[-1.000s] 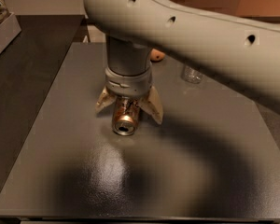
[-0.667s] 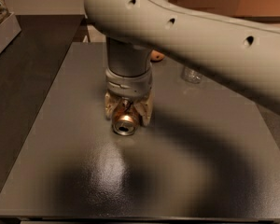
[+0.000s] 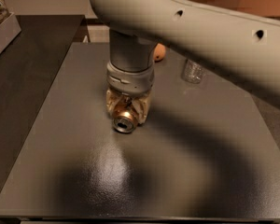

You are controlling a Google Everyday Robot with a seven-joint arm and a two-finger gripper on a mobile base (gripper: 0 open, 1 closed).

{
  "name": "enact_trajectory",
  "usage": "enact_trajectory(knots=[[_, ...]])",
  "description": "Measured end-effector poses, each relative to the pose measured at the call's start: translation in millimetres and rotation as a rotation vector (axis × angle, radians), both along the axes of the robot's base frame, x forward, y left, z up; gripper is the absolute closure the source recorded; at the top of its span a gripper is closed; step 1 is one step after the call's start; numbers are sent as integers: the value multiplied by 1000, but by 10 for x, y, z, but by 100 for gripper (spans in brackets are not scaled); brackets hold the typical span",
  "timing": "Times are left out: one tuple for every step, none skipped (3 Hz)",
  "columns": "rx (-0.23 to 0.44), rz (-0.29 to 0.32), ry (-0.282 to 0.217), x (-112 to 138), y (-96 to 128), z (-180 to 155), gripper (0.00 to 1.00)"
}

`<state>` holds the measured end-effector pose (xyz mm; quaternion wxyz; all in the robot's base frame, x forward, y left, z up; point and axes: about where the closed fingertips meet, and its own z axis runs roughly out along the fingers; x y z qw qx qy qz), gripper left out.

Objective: Place orange can upright

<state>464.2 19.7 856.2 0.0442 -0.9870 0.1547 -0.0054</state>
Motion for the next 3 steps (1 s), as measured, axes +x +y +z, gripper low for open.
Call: enact_trajectory(knots=[[95,-151,21,73,42,282,100],[173,-331,46,155,102,578,100],[226,-528,98,217,104,775,100]])
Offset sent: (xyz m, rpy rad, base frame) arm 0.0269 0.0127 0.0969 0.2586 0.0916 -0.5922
